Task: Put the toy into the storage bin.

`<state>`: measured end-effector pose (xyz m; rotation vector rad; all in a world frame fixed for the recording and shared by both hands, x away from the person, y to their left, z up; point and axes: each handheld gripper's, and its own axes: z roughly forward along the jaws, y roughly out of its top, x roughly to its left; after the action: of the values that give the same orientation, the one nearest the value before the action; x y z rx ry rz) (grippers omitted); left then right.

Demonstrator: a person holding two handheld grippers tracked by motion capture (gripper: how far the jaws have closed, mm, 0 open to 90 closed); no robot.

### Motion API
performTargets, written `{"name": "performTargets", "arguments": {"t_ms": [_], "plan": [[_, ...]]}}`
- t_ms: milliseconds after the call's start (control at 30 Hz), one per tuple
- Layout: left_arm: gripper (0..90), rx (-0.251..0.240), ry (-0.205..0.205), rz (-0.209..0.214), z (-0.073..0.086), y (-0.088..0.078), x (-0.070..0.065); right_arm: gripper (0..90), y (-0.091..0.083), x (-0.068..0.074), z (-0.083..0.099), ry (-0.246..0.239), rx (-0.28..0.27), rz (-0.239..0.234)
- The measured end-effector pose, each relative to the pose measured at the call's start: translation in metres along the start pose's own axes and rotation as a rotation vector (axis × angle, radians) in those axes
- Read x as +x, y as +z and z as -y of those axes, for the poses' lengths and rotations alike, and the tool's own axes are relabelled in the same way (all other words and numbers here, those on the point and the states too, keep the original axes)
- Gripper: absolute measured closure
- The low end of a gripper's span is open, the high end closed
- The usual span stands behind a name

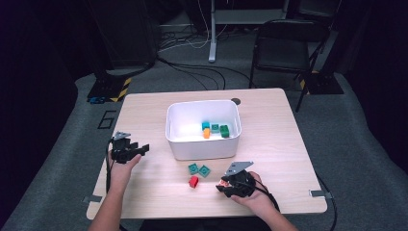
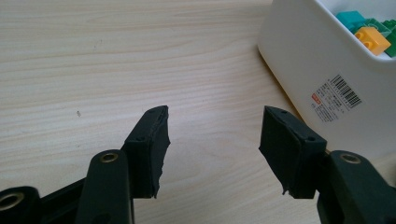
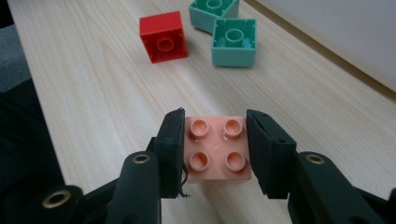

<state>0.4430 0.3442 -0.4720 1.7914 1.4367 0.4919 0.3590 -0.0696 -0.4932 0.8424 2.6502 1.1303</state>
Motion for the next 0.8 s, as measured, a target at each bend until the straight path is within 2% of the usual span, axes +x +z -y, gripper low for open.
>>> {"name": "performTargets", "arguments": {"t_ms": [167, 300, 467, 567, 667, 800], "plan": [[41.6, 0.003, 0.005, 0.007, 0.001, -0.003, -0.003, 58.4, -0.015, 0.0, -0.011, 0.026, -0.033, -0.023], [41.6, -0.015, 0.0, 0.008, 0.001, -0.004, -0.004, 58.4, -0.03, -0.005, -0.022, 0.043, -0.053, -0.017], [41.6, -0.002, 0.007, 0.011, 0.001, -0.004, -0.003, 58.4, -0.043, -0.009, -0.032, 0.048, -0.068, -0.023], [41.6, -0.005, -0.008, 0.011, 0.002, -0.005, -0.001, 58.4, -0.057, -0.015, -0.045, 0.062, -0.085, -0.032], [41.6, -0.008, -0.01, 0.007, 0.004, -0.006, 0.0, 58.4, -0.066, -0.02, -0.055, 0.06, -0.096, -0.037], [41.6, -0.01, -0.021, 0.008, 0.004, -0.008, 0.0, 58.4, -0.076, -0.022, -0.069, 0.048, -0.103, -0.015]]}}
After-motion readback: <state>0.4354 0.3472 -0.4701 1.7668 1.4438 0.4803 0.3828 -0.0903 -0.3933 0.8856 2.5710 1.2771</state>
